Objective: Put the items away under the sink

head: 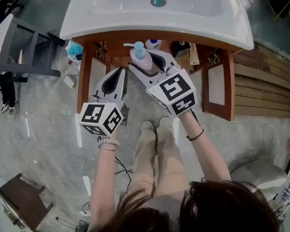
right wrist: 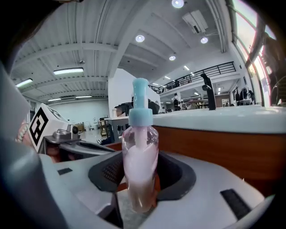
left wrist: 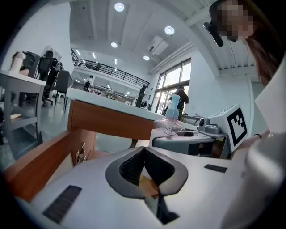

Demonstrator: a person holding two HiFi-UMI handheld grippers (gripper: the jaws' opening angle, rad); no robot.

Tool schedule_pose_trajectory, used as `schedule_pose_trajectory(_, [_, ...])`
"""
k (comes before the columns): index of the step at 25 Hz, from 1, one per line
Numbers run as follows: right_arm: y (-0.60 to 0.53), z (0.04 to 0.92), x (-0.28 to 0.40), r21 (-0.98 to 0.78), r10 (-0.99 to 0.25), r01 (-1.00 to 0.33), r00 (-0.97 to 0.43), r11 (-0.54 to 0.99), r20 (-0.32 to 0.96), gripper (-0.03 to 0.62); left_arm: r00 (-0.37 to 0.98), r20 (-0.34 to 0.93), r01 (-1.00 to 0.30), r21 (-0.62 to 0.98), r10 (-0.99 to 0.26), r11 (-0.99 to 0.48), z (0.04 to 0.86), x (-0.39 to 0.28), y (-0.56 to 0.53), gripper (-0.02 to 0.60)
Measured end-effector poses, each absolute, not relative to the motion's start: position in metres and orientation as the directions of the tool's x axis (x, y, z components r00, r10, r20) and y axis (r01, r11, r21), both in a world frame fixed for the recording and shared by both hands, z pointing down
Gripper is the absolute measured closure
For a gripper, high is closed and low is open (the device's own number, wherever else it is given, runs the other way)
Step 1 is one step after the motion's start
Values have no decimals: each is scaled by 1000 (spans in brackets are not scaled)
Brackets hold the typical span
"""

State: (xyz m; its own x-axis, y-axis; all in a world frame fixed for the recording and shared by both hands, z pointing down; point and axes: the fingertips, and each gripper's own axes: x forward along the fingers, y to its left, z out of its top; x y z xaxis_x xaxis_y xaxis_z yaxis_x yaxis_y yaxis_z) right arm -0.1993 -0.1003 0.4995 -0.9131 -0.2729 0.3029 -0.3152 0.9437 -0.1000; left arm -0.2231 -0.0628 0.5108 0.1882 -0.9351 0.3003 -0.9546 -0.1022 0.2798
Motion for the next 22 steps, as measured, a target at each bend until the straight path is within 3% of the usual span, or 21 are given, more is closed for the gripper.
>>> schedule_pose_trajectory(22, [-146, 655, -277, -88, -263, -302, -916, 949, 305, 389, 76, 246, -971, 238, -966, -16, 643, -275, -98, 581])
